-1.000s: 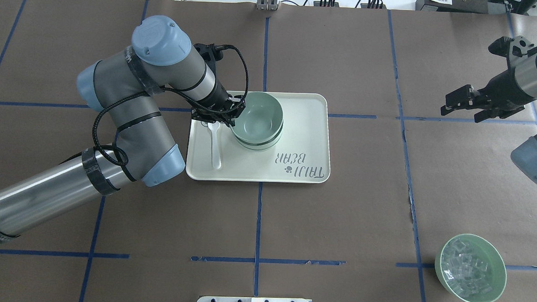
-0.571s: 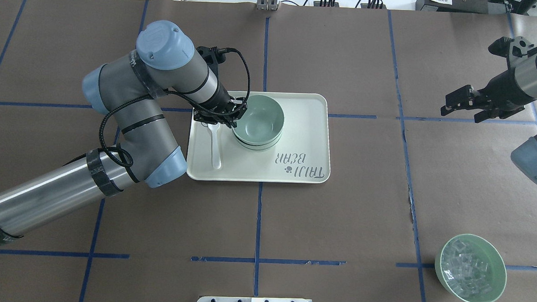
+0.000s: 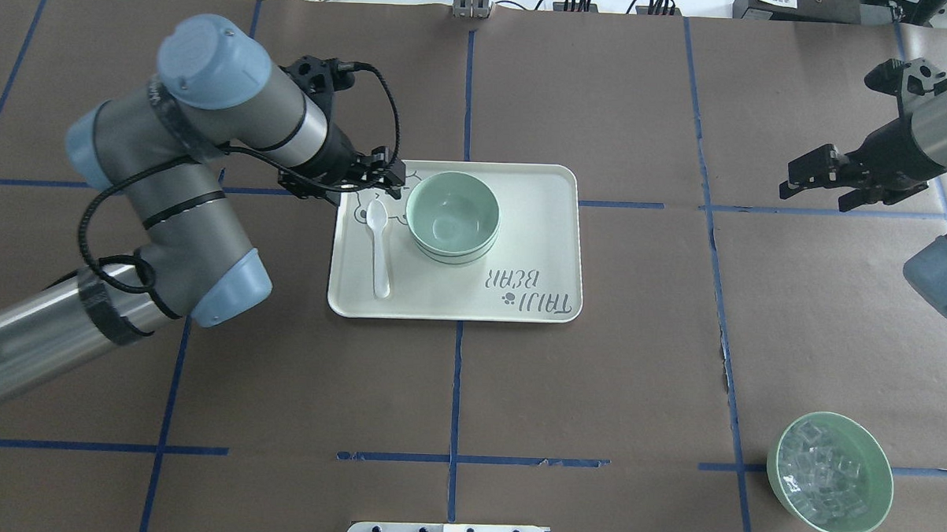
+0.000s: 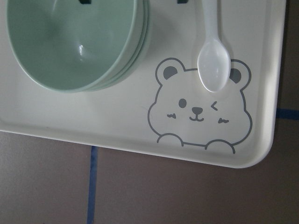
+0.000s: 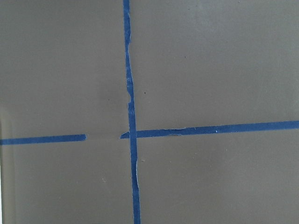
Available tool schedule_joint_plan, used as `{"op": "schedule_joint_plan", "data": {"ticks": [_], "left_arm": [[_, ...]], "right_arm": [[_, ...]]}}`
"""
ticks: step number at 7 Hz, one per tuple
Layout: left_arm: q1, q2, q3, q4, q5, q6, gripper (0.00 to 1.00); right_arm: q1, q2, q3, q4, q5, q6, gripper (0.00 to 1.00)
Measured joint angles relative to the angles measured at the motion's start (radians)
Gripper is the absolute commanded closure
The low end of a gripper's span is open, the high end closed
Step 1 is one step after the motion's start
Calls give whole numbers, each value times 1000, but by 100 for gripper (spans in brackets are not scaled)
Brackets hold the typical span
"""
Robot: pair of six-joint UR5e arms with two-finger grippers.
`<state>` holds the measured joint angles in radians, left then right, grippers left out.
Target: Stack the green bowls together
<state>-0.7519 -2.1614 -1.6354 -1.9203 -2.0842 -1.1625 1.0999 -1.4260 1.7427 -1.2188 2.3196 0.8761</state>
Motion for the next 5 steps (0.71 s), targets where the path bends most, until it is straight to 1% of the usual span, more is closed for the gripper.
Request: {"op": "schedule_joint_plan", "data": {"ticks": [1, 2, 3, 4, 5], "left_arm": [[-58, 114, -88, -2, -7, 128, 0], [-144, 237, -151, -8, -42, 297, 0], [-261, 345, -175, -10, -104, 501, 0], [-391, 439, -172, -8, -155, 716, 0], [-514, 498, -139, -2, -182, 910, 0]], "right_arm": [[32, -15, -4, -5, 2, -39, 0], [83, -44, -11, -24, 1, -139, 0], [152, -68, -17, -95, 1, -307, 0], [230, -77, -25, -215, -1, -517, 0], [301, -77, -44, -320, -2, -706, 0]]}}
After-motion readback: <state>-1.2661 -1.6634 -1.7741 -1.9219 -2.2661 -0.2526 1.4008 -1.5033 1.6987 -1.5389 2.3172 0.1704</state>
